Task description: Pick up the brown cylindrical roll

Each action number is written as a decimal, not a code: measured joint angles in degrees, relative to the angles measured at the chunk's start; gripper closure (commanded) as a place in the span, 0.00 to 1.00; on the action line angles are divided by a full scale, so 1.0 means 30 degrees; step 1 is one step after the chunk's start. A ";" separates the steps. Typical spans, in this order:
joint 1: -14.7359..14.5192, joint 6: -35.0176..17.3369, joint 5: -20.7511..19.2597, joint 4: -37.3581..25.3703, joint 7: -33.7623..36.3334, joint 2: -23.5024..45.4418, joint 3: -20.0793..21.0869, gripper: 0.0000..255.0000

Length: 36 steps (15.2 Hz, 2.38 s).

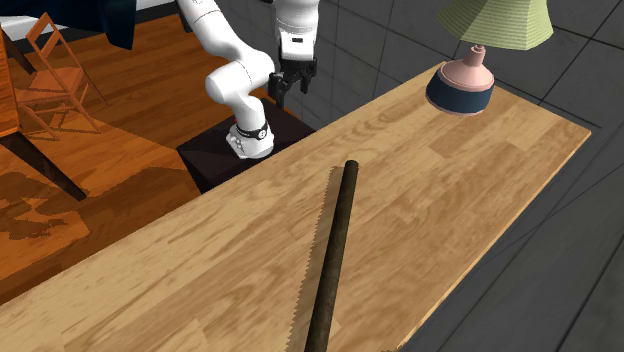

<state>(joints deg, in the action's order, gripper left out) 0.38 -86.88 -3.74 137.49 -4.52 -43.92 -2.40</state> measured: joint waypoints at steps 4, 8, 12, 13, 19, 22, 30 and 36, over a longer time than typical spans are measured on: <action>0.0325 -0.0909 0.0257 -0.0470 0.1299 0.1344 0.0300 0.00; 0.0975 -0.2369 0.0494 -0.2436 0.3540 0.4673 0.0609 0.00; 0.1662 -0.3187 0.0514 -0.4640 0.5621 0.7572 0.0636 0.00; 0.1774 -0.3471 0.0549 -0.5161 0.6240 0.8351 0.0696 0.00; 0.2605 -0.4005 0.0491 -0.8867 0.9259 1.2389 0.0403 0.00; 0.2878 -0.4089 0.0516 -1.0880 1.0835 1.4392 0.0220 0.00; 0.3902 -0.3182 0.0865 -1.7610 1.4121 1.9935 -0.0909 0.00; 0.4396 -0.3538 0.1087 -1.8947 1.4968 2.1530 -0.1362 0.00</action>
<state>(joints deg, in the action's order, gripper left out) 13.57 -97.49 -0.48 80.65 40.38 20.67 -6.49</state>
